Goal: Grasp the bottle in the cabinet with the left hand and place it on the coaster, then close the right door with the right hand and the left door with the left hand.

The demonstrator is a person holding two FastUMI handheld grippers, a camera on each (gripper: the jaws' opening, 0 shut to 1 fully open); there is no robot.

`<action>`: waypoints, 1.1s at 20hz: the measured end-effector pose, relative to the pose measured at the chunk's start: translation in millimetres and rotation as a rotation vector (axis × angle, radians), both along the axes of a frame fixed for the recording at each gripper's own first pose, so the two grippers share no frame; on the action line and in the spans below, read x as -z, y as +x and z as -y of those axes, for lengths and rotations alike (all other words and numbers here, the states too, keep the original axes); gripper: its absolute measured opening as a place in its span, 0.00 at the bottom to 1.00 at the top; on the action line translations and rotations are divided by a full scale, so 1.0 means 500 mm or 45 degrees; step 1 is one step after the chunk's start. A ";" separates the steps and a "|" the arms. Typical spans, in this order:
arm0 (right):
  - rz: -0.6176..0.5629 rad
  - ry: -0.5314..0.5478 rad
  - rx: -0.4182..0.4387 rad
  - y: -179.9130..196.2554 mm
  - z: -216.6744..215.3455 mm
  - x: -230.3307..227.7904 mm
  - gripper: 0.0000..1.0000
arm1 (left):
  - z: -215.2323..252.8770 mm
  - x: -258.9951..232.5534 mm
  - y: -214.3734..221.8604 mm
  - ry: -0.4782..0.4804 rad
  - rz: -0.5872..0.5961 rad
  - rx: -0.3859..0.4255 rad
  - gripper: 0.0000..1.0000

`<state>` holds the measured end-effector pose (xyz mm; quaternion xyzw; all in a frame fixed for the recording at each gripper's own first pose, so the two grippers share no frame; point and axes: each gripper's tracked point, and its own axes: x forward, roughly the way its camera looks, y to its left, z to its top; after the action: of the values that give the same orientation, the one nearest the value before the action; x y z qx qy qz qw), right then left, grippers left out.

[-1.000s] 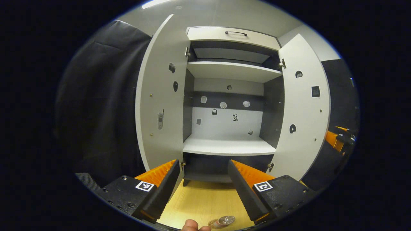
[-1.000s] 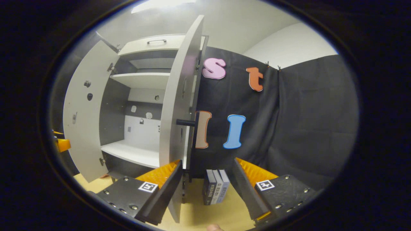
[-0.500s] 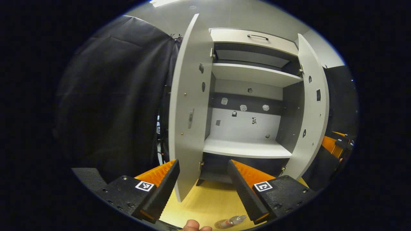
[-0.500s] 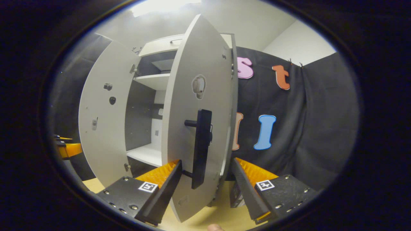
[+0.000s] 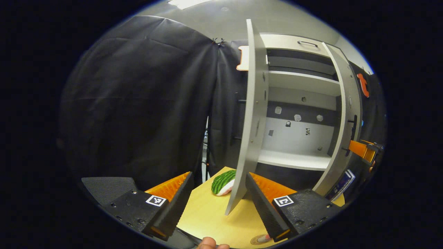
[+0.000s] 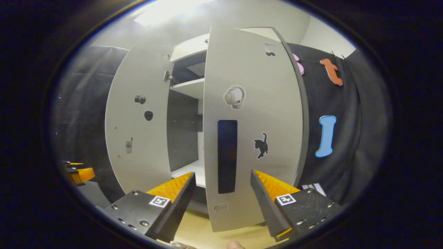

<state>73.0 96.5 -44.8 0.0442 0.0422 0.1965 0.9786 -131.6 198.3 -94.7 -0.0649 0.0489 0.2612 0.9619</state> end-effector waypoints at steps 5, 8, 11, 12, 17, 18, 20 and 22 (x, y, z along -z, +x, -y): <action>0.013 -0.023 0.025 -0.008 0.009 -0.002 0.96 | -0.049 0.005 0.001 -0.035 0.015 -0.049 0.97; 0.022 -0.050 0.073 -0.007 0.014 -0.004 0.96 | -0.067 0.006 0.027 -0.061 0.031 -0.027 0.94; 0.011 -0.067 0.125 -0.005 0.016 -0.006 0.96 | -0.070 0.010 0.043 -0.084 0.036 0.023 0.97; 0.009 -0.070 0.142 -0.004 0.016 -0.008 0.96 | -0.070 0.013 0.045 -0.088 0.034 0.040 0.94; 0.010 -0.075 0.209 -0.011 0.012 -0.039 0.96 | -0.087 0.024 0.110 -0.093 0.009 0.133 0.94; 0.007 -0.076 0.217 -0.012 0.009 -0.043 0.96 | -0.092 0.029 0.119 -0.092 0.000 0.147 0.97; 0.002 -0.078 0.236 -0.012 0.006 -0.028 0.96 | -0.101 0.033 0.140 -0.091 -0.011 0.174 0.97; -0.006 -0.074 0.256 -0.015 0.004 -0.026 0.96 | -0.106 0.034 0.160 -0.082 -0.012 0.200 0.97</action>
<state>65.3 94.4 -31.9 0.0203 0.0454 0.0959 0.9941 -51.6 251.5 -111.6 -0.0905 0.0666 0.1837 0.9765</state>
